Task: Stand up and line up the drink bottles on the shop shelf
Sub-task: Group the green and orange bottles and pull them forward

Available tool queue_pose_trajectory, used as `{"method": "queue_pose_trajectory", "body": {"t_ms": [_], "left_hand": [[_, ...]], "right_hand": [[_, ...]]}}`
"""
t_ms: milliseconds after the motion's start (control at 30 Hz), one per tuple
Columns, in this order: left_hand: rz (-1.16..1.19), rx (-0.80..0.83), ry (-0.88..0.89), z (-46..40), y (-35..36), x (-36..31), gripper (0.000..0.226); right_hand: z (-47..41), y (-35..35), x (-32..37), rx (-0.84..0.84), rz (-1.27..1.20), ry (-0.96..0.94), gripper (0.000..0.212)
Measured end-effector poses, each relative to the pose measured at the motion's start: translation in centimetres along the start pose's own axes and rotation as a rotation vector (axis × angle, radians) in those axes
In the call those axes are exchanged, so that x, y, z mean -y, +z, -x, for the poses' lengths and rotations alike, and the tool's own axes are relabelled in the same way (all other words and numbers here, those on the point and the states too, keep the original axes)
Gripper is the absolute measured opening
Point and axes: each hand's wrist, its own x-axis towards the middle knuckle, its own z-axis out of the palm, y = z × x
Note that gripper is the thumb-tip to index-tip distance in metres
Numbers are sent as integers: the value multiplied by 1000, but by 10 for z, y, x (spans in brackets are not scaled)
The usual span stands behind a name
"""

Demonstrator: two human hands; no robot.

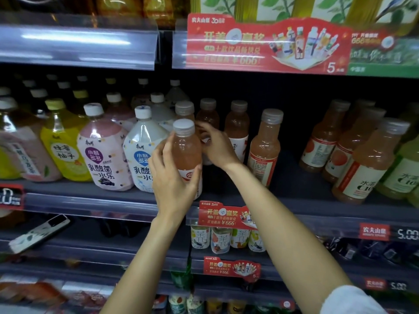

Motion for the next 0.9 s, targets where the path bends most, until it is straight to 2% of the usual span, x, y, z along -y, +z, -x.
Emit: {"method": "queue_pose_trajectory", "body": {"t_ms": [200,300,367,433,500,567,600,667,733,800,900], "left_hand": [[6,-9,11,1,2,2,82],[-32,-38,14,4,4,2,80],[-84,-116,77,8,4,-3,74],[-55,-175,214,13,6,-14,61],[63,-71,320,16,12,-29,56],[156,89,279,18,26,-41,64],[175,143,222,17,34,-45,70],[175,174,120,16,48,-53,75],[150,152,31,14,60,-59,78],[153,138,-55,12,68,-63,85],[155,142,-61,10,78,-58,89]], "right_hand": [[27,-9,3,-174,196,69,53],[49,-15,-1,-289,242,11,58],[61,-18,-3,-351,264,-16,58],[74,-24,-4,-438,325,-65,54],[90,-35,-7,-577,351,-113,46],[101,-47,-15,-755,357,-90,49],[104,-52,-20,-800,332,-38,58],[102,-59,-31,-722,243,73,82],[99,-62,-39,-574,172,138,96],[100,-64,-44,-512,176,169,93],[113,-78,-52,-518,183,185,86]]}}
